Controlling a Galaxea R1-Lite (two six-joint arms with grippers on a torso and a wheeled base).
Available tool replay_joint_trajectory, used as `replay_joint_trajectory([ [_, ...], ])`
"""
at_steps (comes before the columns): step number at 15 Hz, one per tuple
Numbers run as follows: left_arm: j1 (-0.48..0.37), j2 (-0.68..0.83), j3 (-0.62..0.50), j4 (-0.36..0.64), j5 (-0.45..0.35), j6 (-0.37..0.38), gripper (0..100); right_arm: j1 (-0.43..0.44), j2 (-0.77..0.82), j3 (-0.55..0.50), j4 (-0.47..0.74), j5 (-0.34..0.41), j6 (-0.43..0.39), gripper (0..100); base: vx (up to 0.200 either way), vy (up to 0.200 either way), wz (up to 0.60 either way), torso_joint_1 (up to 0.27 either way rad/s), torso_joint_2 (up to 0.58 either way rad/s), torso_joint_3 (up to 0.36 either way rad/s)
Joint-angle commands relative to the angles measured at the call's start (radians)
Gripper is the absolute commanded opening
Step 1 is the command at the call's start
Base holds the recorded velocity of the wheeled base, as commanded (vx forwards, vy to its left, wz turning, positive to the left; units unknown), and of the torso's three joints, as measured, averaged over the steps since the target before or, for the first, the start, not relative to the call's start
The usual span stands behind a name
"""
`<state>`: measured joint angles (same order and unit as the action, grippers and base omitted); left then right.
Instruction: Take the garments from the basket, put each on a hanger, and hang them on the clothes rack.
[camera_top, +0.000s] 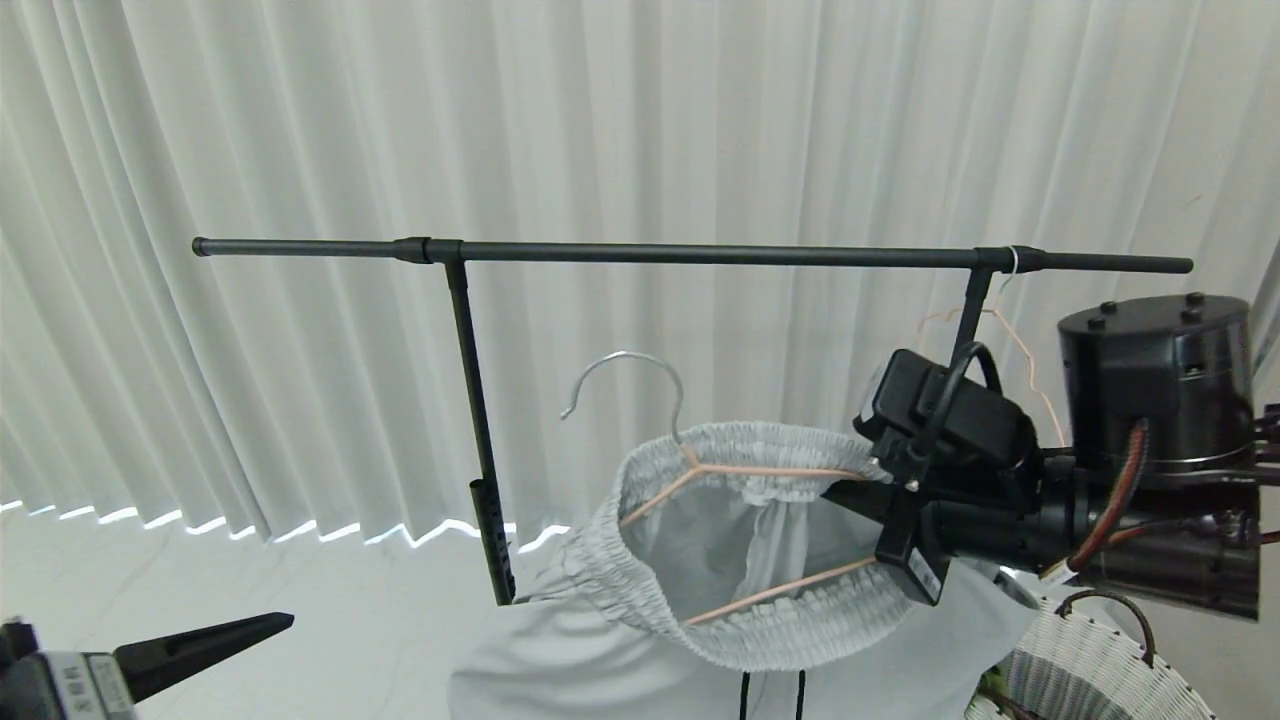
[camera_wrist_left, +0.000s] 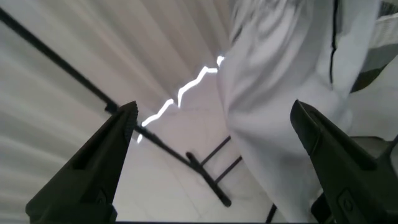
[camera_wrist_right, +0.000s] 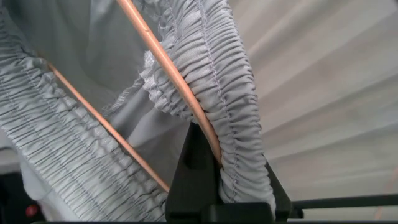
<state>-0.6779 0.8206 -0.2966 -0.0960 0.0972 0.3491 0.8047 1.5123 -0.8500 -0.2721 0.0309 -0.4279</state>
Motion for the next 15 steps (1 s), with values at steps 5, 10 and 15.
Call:
replay_joint_trajectory([
  [5, 0.204, 0.468, 0.007, -0.304, -0.001, -0.013, 100, -0.048, -0.092, -0.021, -0.001, 0.046, 0.06, 0, 0.0, 0.0, 0.0, 0.0, 0.0, 0.0],
  [10, 0.314, 0.549, 0.013, -0.35, -0.151, -0.015, 100, -0.047, -0.11, -0.024, -0.002, 0.049, 0.078, 0, 0.0, 0.0, 0.0, 0.0, 0.0, 0.0],
  [15, 0.324, 0.54, 0.03, -0.352, -0.189, -0.013, 0, -0.044, -0.121, -0.024, -0.002, 0.049, 0.097, 0, 0.0, 0.0, 0.0, 0.0, 0.0, 0.0],
])
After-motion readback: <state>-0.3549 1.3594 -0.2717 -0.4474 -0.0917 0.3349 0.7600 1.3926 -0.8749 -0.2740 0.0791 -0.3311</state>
